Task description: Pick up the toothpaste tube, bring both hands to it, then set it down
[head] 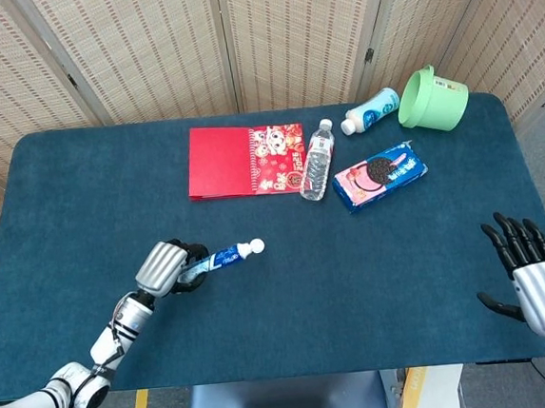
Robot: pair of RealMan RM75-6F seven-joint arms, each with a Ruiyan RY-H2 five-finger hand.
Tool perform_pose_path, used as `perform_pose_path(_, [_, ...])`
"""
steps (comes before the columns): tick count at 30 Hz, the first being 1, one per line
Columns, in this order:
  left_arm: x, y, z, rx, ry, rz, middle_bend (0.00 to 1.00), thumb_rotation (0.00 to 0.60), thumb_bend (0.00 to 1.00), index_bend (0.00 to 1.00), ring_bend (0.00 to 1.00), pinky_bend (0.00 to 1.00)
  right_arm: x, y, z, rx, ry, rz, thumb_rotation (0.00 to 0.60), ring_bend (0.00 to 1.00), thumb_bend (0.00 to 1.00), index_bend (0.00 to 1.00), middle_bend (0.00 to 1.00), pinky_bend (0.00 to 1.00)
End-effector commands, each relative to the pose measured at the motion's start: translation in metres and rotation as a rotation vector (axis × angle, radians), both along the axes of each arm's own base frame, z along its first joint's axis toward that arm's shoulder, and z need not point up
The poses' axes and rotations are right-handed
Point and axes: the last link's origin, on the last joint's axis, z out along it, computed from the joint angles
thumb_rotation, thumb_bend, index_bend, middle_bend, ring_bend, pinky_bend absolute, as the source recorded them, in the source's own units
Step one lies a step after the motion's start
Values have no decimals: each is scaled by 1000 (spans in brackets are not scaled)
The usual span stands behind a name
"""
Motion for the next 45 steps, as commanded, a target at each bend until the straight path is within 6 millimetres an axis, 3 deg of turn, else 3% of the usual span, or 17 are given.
perform_pose_path(1, [16,-7,13,-31,-58,-89,793,600,599,705,723,511,11,-8,-4,29,-7,48,600,0,0,0,0,0])
perform_pose_path(8, [46,-20,21,-102,-107,-168,798,600,598,706,724,510,43,-34,-16,118,-30,180,600,0,0,0,0,0])
perform_pose_path(22, [101,-26,28,-194,-168,-228,810,600,598,714,737,509,110,-74,-51,204,-40,413,600,0,0,0,0,0])
perform_pose_path(32, [118,-27,31,-233,-208,-236,815,600,599,719,739,508,135,-88,-69,224,-61,490,600,0,0,0,0,0])
perform_pose_path(45, [124,-34,36,-252,-214,-259,821,600,598,724,742,504,161,-99,-83,215,-62,570,600,0,0,0,0,0])
